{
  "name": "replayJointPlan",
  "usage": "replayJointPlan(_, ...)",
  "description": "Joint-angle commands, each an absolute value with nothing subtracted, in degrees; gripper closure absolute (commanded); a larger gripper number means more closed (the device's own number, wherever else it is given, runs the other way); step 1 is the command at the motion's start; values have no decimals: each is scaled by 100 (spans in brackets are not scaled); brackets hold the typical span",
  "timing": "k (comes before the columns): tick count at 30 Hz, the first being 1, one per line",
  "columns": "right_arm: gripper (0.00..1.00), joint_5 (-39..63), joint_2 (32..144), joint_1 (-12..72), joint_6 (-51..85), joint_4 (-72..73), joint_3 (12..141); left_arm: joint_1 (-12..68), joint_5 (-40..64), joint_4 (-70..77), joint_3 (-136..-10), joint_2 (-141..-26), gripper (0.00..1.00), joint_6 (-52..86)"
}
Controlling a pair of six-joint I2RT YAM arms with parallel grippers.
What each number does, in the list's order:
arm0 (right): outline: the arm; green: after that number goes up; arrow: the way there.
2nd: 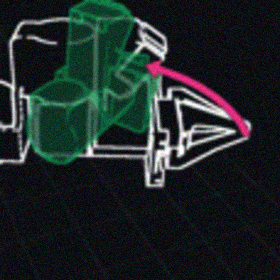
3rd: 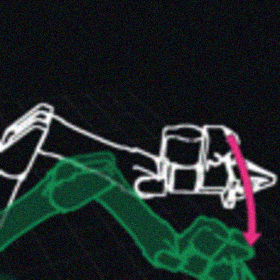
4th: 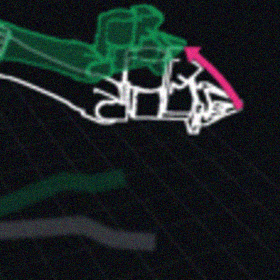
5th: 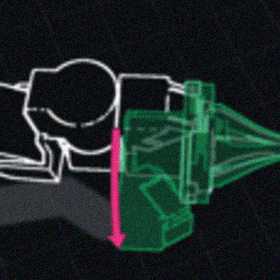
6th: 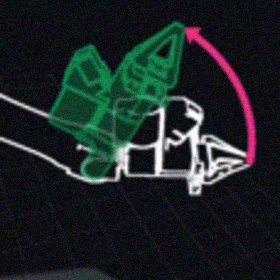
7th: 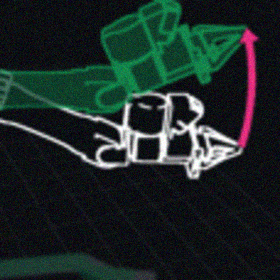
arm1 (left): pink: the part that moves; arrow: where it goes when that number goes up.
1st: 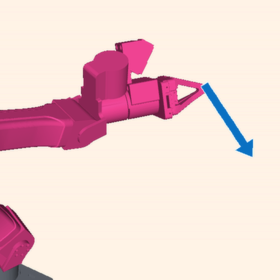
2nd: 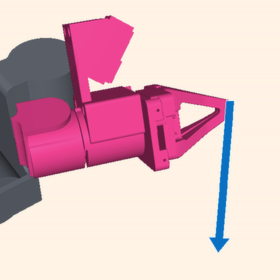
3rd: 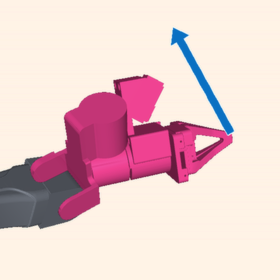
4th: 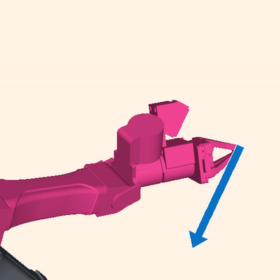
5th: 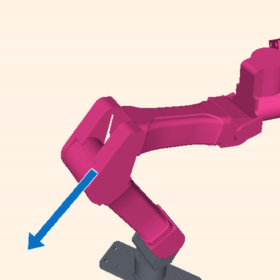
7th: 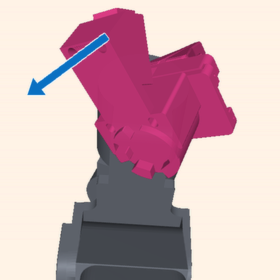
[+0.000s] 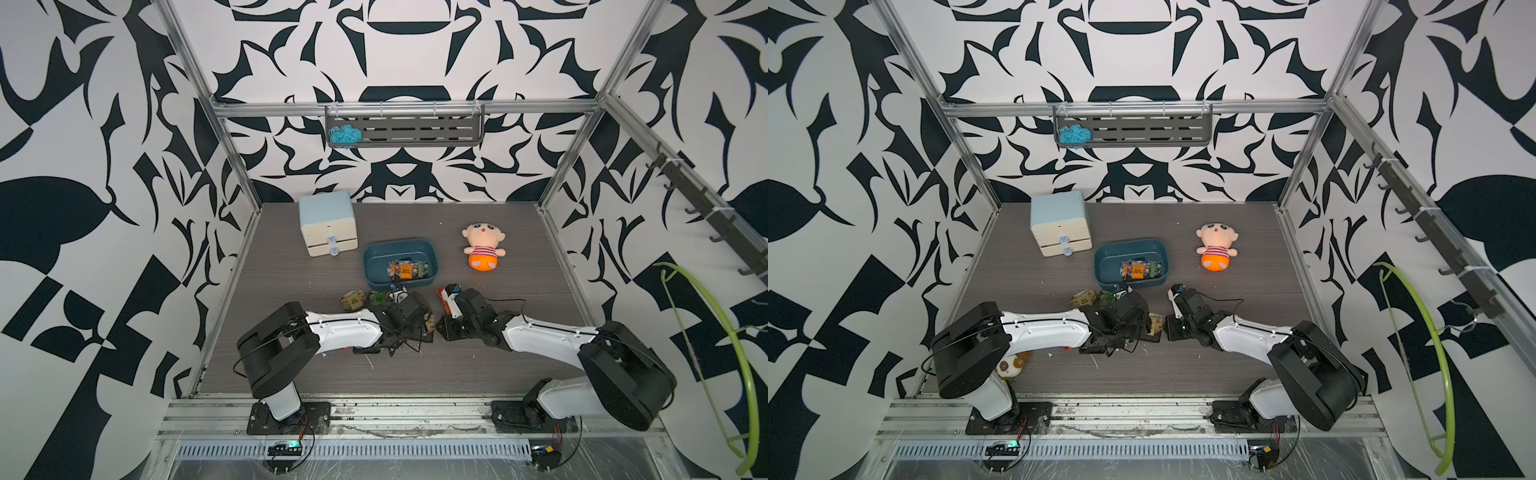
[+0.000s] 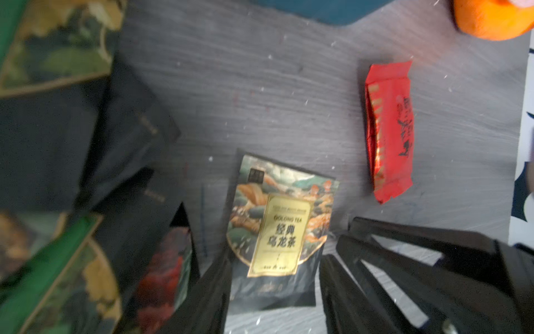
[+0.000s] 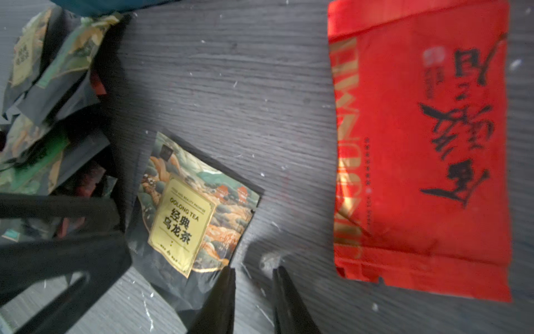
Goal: Put the tea bags into the storage box
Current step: Pick up the tea bag from the center of the board.
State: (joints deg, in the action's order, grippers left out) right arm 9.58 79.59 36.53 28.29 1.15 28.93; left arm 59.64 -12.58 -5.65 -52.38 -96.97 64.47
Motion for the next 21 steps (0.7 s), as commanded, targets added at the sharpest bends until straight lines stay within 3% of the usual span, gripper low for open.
replayJointPlan(1, 74, 861, 8025, 3689, 2793, 24, 3024, 5890, -1369, -893, -5326, -9838, 46, 6297)
replayJointPlan(7, 76, 875, 8100, 3691, 2778, 10, 3057, 5863, -1650, -1231, -5309, -9860, 45, 6374)
replayJointPlan(21, 81, 963, 8357, 3691, 2780, -3, 3182, 5867, -908, -767, -5335, -10325, 50, 6414)
